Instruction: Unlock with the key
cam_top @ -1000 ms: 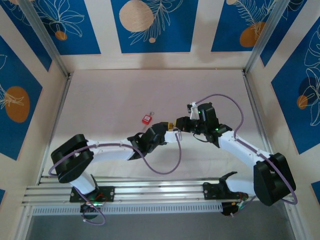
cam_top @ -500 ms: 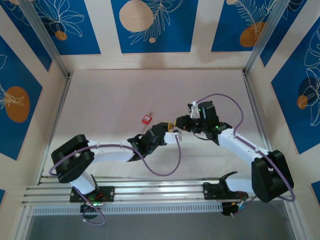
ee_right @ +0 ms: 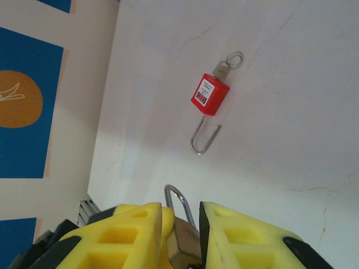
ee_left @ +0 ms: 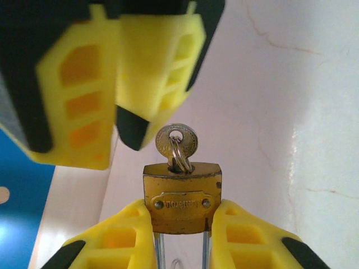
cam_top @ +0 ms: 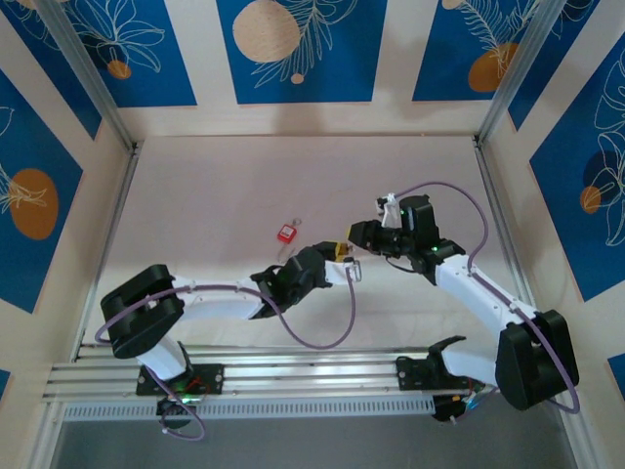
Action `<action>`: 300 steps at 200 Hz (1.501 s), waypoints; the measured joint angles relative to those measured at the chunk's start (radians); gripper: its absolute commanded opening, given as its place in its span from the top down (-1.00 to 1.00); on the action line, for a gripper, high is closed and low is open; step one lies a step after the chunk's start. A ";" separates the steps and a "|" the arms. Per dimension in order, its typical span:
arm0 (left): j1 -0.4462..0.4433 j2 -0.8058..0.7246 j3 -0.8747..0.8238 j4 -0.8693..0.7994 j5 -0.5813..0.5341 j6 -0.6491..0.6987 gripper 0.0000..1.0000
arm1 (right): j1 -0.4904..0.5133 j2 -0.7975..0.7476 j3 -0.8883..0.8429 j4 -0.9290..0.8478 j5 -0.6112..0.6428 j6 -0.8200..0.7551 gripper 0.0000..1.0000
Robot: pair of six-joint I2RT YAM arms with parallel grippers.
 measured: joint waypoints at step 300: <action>0.041 0.027 0.077 -0.158 0.169 -0.188 0.60 | -0.052 -0.088 -0.088 -0.059 -0.058 -0.037 0.54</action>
